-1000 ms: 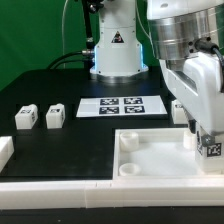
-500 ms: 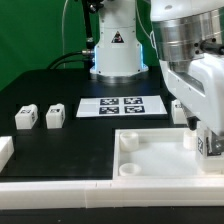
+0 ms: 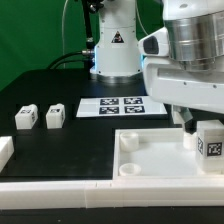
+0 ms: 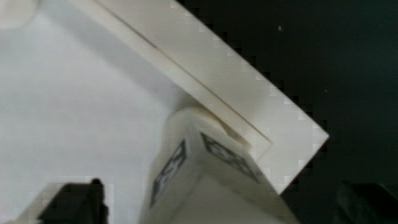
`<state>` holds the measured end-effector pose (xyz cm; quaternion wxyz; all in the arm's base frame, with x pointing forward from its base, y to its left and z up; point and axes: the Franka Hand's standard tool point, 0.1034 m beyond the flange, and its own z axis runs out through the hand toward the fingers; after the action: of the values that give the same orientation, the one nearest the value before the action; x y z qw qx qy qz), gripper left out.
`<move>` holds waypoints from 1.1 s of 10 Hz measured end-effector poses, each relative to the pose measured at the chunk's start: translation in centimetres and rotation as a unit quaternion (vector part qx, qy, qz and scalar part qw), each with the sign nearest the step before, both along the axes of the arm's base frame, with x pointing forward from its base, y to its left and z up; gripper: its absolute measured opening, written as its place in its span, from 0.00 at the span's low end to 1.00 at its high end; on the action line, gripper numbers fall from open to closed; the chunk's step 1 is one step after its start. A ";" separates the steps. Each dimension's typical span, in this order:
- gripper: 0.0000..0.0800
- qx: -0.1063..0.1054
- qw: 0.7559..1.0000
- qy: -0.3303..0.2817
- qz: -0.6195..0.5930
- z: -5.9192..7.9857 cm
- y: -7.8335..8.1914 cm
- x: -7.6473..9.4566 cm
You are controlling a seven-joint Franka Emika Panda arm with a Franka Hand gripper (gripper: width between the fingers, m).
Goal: Assemble one leg
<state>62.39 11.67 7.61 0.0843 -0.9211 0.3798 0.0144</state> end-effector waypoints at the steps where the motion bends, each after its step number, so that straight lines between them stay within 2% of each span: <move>1: 0.81 -0.002 0.999 -0.008 0.050 0.0 0.0 0.0; 3: 0.81 -0.017 0.989 -0.024 0.146 0.0 0.7 -0.1; 4: 0.81 -0.025 0.974 -0.034 0.221 0.0 0.7 -0.1; 7: 0.81 -0.042 0.918 -0.055 0.391 -0.1 0.6 -0.2; 8: 0.81 -0.049 0.890 -0.062 0.449 -0.1 0.3 0.0; 9: 0.81 -0.052 0.872 -0.066 0.482 0.0 -0.3 0.2; 11: 0.81 -0.051 0.875 -0.065 0.477 0.0 -0.7 0.3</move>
Offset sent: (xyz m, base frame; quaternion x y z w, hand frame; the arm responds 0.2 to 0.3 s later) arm -0.0008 0.0051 0.0003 -0.0271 0.0325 -0.3274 0.9439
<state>62.64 11.01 7.61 0.0443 -0.9924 -0.1119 -0.0264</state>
